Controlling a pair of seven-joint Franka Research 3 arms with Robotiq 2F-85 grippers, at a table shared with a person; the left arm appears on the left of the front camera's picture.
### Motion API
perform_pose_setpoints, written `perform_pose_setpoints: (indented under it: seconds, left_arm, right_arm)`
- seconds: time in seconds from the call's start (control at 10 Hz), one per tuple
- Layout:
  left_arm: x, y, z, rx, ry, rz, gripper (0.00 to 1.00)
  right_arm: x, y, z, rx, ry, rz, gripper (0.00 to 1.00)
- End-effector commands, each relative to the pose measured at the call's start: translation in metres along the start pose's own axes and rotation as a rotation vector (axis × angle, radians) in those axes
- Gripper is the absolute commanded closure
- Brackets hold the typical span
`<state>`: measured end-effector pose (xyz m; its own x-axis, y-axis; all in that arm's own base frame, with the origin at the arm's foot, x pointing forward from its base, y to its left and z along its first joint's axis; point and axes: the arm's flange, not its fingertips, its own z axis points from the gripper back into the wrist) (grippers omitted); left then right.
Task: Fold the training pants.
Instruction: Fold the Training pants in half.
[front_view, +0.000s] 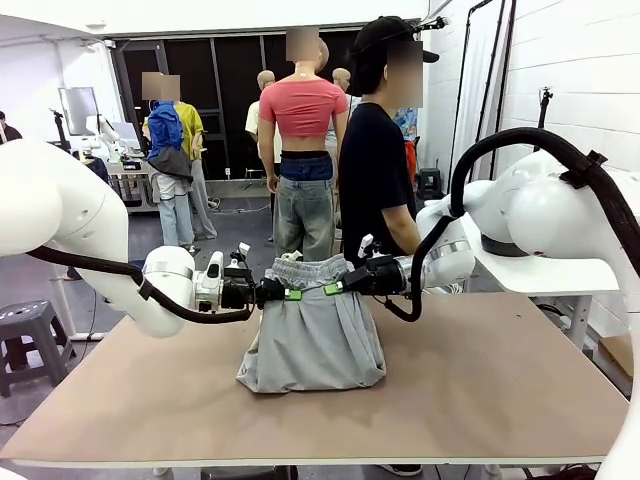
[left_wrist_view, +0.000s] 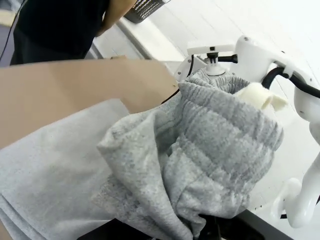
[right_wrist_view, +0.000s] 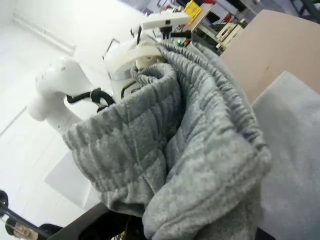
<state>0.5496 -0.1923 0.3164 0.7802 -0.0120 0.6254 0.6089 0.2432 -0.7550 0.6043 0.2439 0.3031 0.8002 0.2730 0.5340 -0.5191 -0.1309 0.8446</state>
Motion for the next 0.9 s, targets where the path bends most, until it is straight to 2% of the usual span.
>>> perform_pose_setpoints:
  seconds: [0.0,0.4,0.8]
  left_arm:
    - [0.019,0.022,-0.006,0.038,0.05,0.141,1.0]
    - [0.007,0.039,-0.003,0.061,0.052,0.251,1.0]
    - [-0.013,0.055,0.003,0.076,0.057,0.348,1.0]
  right_arm:
    - [0.017,-0.028,-0.001,0.039,-0.027,-0.119,1.0]
    - [0.016,-0.052,0.003,-0.034,-0.005,-0.231,1.0]
    - [0.018,-0.065,0.005,-0.095,0.022,-0.275,1.0]
